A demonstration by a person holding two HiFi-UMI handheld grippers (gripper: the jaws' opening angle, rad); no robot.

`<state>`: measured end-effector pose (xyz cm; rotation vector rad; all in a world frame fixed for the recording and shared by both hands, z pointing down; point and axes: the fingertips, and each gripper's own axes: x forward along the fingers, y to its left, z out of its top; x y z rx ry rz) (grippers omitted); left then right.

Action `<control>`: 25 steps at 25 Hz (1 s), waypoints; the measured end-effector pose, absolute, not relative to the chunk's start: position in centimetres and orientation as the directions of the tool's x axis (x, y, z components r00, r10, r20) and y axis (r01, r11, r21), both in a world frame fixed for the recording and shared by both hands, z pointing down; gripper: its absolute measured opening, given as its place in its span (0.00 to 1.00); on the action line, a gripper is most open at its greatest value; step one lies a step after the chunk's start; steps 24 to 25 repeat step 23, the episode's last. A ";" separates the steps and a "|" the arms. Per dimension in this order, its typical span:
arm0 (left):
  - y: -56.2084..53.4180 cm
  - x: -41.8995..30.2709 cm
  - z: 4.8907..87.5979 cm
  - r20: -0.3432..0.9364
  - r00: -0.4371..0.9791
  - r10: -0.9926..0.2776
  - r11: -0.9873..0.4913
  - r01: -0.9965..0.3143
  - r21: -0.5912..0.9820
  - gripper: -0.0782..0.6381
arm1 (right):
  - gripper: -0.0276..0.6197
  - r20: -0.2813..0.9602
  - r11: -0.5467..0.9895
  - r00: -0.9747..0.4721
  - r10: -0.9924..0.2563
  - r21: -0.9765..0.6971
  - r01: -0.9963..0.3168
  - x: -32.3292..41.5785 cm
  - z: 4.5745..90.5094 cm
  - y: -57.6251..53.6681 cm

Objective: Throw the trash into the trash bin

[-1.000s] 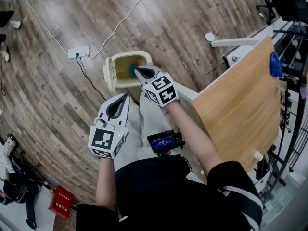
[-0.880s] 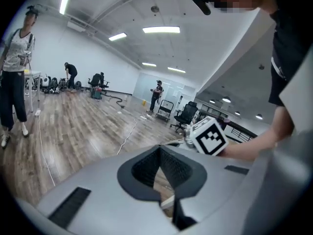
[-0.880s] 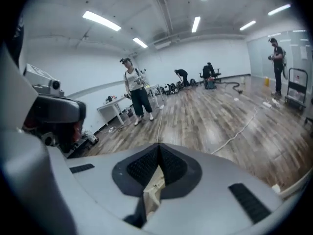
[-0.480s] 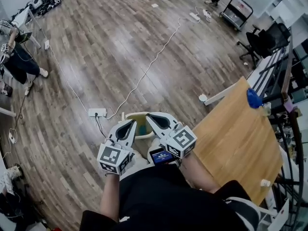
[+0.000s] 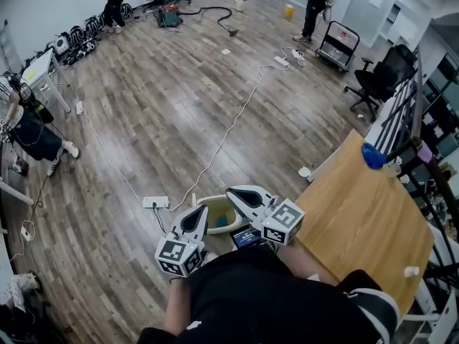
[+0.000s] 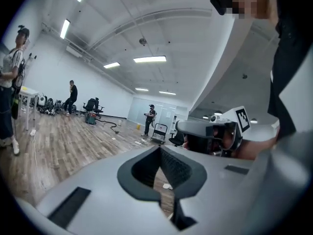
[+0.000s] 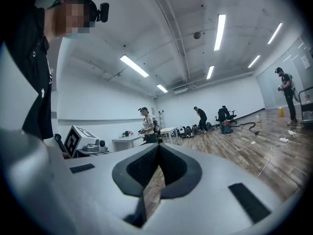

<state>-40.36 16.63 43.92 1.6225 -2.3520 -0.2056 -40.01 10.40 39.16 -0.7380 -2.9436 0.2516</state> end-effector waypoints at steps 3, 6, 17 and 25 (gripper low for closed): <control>17.8 -39.9 44.7 0.115 -0.341 -0.933 0.360 -0.872 0.333 0.11 | 0.04 0.074 0.867 -0.870 0.487 -0.157 0.472 -39.5 39.5 11.5; 18.5 -40.1 44.7 0.082 -0.374 -0.924 0.377 -0.851 0.366 0.11 | 0.04 0.103 0.864 -0.862 0.497 -0.143 0.482 -39.2 39.9 12.1; 20.1 -40.1 44.6 0.087 -0.401 -0.912 0.402 -0.833 0.381 0.11 | 0.04 0.128 0.872 -0.866 0.484 -0.157 0.464 -39.2 40.7 12.6; 19.5 -38.7 46.2 0.095 -0.398 -0.913 0.400 -0.821 0.407 0.11 | 0.04 0.128 0.873 -0.868 0.479 -0.172 0.456 -38.1 41.8 12.0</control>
